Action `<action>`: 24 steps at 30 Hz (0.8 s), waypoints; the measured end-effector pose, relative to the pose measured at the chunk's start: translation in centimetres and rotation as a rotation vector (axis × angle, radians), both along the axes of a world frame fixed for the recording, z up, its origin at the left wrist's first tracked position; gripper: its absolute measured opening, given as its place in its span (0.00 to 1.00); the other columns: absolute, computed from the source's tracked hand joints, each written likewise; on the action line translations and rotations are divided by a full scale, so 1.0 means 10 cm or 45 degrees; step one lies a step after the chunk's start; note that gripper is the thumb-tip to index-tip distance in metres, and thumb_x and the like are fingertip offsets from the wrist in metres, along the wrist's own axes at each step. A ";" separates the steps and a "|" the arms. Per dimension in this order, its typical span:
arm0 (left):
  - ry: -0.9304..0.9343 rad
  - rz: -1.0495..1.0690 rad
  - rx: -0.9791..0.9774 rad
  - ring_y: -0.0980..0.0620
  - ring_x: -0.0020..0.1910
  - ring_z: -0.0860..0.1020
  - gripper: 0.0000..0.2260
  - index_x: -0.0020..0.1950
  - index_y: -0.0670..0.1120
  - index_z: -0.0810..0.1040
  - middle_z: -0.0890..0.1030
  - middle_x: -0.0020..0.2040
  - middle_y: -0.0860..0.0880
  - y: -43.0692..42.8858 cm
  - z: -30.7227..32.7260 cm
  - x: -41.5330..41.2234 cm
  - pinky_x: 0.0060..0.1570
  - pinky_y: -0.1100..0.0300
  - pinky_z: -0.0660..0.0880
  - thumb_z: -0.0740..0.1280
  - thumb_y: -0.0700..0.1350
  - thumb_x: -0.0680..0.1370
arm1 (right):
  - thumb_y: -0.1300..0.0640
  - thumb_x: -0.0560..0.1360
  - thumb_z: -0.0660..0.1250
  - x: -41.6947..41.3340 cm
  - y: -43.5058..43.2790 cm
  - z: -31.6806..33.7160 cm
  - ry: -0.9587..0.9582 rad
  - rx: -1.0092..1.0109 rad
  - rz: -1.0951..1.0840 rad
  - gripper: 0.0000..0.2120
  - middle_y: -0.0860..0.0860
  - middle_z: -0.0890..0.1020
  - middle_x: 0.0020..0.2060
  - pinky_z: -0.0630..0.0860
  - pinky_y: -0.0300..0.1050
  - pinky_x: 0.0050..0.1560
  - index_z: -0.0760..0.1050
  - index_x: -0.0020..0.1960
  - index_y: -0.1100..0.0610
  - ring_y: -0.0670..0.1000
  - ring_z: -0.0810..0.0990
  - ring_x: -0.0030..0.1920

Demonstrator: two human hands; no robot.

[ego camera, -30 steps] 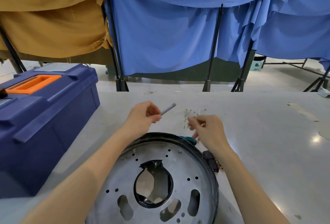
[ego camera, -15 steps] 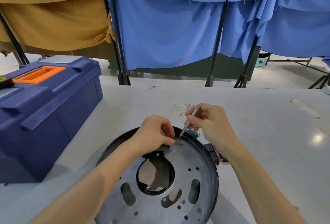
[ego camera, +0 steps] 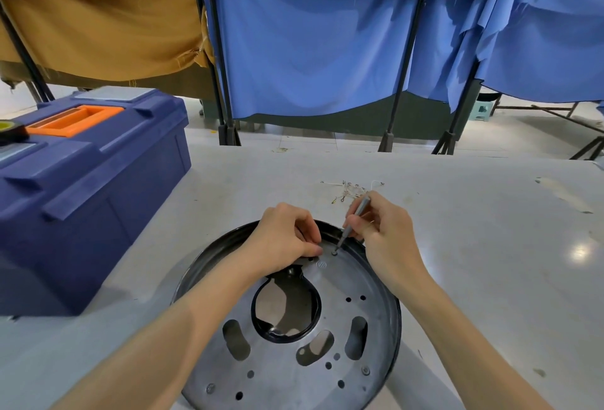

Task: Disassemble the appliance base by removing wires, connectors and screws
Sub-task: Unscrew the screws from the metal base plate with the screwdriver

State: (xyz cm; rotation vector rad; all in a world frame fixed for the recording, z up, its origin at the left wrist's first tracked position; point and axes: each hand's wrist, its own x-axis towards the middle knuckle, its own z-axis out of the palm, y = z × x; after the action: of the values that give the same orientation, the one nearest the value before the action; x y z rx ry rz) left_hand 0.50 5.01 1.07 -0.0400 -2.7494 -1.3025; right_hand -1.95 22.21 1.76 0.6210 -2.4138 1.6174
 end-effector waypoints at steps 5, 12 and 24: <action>0.000 0.004 0.008 0.64 0.27 0.77 0.09 0.36 0.49 0.80 0.81 0.31 0.54 0.00 0.00 0.01 0.31 0.75 0.71 0.78 0.39 0.67 | 0.69 0.74 0.67 0.01 0.00 0.01 0.026 0.042 0.014 0.12 0.49 0.80 0.36 0.78 0.55 0.50 0.74 0.39 0.54 0.52 0.80 0.42; -0.001 0.007 0.019 0.64 0.27 0.77 0.08 0.36 0.48 0.81 0.81 0.32 0.53 0.00 0.00 0.01 0.31 0.74 0.71 0.78 0.39 0.67 | 0.69 0.74 0.67 0.01 0.00 0.01 0.028 0.023 0.010 0.12 0.47 0.80 0.35 0.78 0.55 0.49 0.74 0.38 0.54 0.51 0.80 0.41; 0.001 0.007 0.019 0.64 0.27 0.78 0.08 0.37 0.49 0.81 0.82 0.33 0.53 0.00 -0.01 -0.01 0.32 0.75 0.72 0.78 0.39 0.67 | 0.69 0.74 0.67 0.00 0.01 -0.01 0.043 0.031 0.027 0.12 0.48 0.81 0.35 0.79 0.51 0.48 0.74 0.39 0.53 0.51 0.81 0.41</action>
State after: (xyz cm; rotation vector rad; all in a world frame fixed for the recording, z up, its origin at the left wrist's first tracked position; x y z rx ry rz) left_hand 0.45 5.02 0.99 -0.0316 -2.7370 -1.3212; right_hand -1.99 22.26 1.65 0.6741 -2.4149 1.5744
